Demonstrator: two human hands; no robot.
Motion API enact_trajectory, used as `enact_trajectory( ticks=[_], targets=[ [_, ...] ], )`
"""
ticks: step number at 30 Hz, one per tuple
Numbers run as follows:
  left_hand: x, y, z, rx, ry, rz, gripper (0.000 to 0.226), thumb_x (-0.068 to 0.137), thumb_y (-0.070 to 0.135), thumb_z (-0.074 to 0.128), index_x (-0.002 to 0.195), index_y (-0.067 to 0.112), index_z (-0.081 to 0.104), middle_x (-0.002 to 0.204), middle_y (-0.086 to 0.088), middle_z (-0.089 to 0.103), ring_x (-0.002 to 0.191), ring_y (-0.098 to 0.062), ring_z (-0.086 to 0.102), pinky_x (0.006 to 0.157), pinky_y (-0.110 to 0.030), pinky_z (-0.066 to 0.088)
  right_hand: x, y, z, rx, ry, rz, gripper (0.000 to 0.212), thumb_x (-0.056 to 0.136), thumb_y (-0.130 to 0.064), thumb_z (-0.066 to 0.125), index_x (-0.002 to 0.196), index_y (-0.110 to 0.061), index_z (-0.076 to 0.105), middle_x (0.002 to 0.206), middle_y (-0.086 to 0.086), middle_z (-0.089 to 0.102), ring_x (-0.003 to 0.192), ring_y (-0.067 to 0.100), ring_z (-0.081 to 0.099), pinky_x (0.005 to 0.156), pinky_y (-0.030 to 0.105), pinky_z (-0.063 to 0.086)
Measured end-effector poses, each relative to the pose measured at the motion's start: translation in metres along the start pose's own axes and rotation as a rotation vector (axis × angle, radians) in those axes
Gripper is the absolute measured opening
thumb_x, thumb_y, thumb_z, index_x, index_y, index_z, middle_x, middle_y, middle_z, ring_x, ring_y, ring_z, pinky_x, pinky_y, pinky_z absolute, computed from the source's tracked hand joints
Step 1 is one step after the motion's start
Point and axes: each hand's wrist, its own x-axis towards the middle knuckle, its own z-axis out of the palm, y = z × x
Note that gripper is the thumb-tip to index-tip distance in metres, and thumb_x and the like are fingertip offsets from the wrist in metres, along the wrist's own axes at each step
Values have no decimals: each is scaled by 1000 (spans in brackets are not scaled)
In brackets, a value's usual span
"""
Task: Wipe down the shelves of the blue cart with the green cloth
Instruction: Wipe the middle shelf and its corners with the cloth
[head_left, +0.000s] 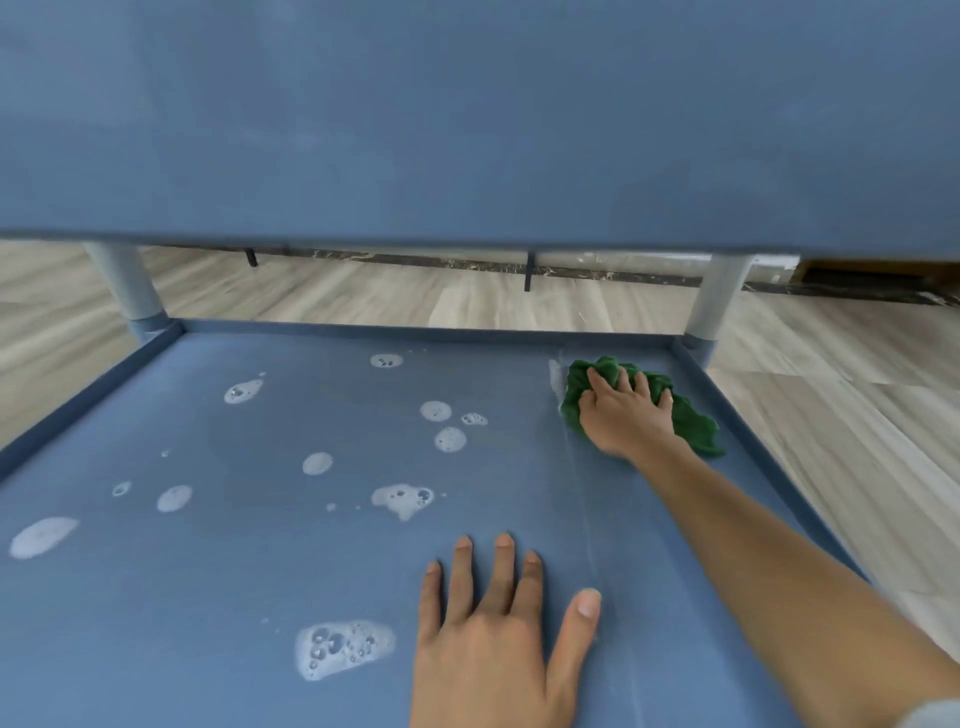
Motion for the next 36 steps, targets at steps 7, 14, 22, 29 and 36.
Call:
enact_trajectory(
  ticks=[7, 14, 22, 29, 36],
  targets=[
    [4, -1, 10, 18, 80, -6, 82, 98, 66, 10, 94, 28, 83, 111, 5, 76, 107, -33, 71, 103, -39, 29, 59, -12, -9, 19, -7, 29, 60, 101, -42, 12, 160, -34, 9, 170, 3, 2, 155, 31, -2, 121, 63, -3],
    [8, -4, 16, 33, 129, 0, 80, 98, 66, 11, 95, 29, 82, 112, 7, 76, 108, -31, 70, 100, -41, 34, 79, -13, -4, -28, -27, -119, 60, 99, -43, 12, 159, -40, 7, 170, -1, 1, 156, 29, 2, 121, 63, 0],
    [0, -2, 12, 3, 146, -31, 81, 98, 67, 10, 108, 25, 79, 123, 4, 72, 119, -31, 65, 99, -46, 30, 49, -7, 2, -126, -63, -425, 56, 103, -43, 10, 157, -47, -4, 169, -11, 2, 156, 17, -1, 123, 57, 3],
    [-11, -2, 0, -122, 202, -51, 78, 101, 65, 15, 115, 16, 74, 130, -3, 68, 128, -30, 58, 105, -42, 28, -53, 2, 6, -119, -82, -579, 52, 106, -45, 17, 156, -52, 2, 168, -15, 4, 155, 10, -5, 125, 50, -1],
    [-17, -7, -3, -281, 302, -24, 71, 102, 63, 17, 122, 18, 68, 135, 3, 64, 138, -23, 45, 116, -47, 27, -165, 16, 8, -83, -101, -581, 54, 106, -46, 22, 155, -55, 1, 168, -17, 2, 155, 11, -7, 125, 46, -6]
  ],
)
